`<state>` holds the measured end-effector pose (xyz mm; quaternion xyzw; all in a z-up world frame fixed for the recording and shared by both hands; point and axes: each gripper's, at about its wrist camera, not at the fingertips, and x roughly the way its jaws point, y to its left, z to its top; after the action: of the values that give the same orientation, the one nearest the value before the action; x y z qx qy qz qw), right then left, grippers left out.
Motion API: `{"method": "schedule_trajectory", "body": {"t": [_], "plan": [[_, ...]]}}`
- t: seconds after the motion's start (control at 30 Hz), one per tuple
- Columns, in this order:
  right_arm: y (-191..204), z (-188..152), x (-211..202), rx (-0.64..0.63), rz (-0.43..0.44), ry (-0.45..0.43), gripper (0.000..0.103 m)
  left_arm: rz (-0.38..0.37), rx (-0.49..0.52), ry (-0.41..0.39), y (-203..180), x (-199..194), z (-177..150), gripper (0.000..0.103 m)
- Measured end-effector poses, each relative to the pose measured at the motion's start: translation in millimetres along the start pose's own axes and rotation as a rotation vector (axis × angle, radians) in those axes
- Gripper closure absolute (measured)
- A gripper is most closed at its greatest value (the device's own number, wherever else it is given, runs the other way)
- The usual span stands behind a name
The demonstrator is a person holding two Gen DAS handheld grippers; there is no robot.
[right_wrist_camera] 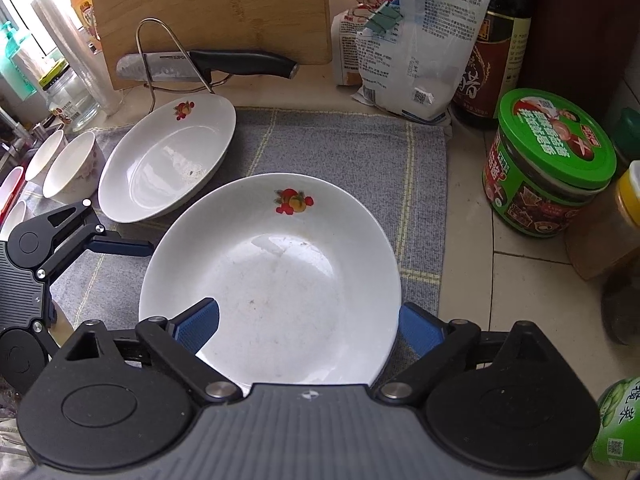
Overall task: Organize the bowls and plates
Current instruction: 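Open the right tool while the left tool opens, releasing the plate onto the stack, then grip the floral plate by the knife rack with the right tool while the left tool grips its opposite rim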
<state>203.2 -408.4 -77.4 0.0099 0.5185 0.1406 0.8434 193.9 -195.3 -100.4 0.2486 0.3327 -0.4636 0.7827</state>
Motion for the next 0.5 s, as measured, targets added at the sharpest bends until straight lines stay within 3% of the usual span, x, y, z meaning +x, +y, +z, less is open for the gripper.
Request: {"method": "schedule_trajectory", "body": {"t": [0.27,0.5], "plan": [[20.8,-4.6,-2.9,-0.084,-0.086,-0.019,0.0,0.037,-0.049,-0.036,-1.3,-12.0,-3.2,0.002],[33.6,-11.3,-4.7,-0.125,-0.116,-0.054,0.0,0.126,-0.139,-0.083,-3.4,-32.4,-4.4,0.001]]}}
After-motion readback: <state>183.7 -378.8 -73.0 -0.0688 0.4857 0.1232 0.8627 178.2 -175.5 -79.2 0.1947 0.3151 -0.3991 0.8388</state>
